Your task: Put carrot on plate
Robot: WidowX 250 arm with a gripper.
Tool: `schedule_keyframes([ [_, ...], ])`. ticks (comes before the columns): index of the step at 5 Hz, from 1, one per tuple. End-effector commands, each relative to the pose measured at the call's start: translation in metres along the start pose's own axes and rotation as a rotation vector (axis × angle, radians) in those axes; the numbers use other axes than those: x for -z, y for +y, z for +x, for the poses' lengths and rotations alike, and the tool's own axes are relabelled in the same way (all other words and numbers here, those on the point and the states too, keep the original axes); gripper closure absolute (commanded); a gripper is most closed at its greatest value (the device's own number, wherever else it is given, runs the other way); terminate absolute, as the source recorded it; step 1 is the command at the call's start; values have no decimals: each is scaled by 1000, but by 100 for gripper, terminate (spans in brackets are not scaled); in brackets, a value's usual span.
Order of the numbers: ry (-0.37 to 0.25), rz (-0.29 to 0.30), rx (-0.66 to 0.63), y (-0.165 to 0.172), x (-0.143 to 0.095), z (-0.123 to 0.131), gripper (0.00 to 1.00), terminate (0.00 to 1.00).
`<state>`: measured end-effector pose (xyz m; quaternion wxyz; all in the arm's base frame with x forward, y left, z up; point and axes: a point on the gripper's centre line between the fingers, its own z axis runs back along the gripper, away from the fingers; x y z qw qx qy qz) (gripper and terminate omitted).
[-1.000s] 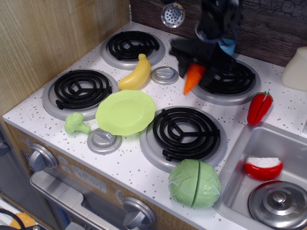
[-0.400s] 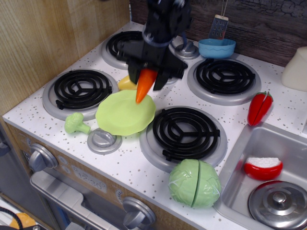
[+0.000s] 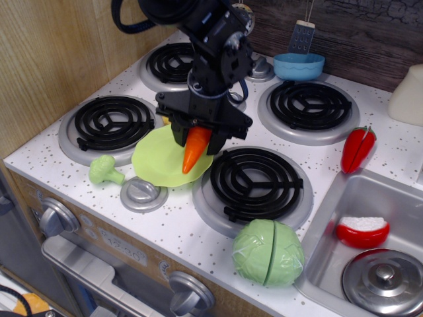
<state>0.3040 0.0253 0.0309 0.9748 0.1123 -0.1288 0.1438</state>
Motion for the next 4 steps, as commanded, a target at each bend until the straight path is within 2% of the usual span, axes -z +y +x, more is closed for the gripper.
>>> schedule_keyframes([
  [1, -73, -1, -34, 12, -8, 0, 100, 0],
  [2, -82, -63, -63, 8, -1, -1, 0, 0],
  [3, -123, -116, -105, 1, 8, -1, 0, 0],
  [4, -123, -116, -105, 1, 8, -1, 0, 100],
])
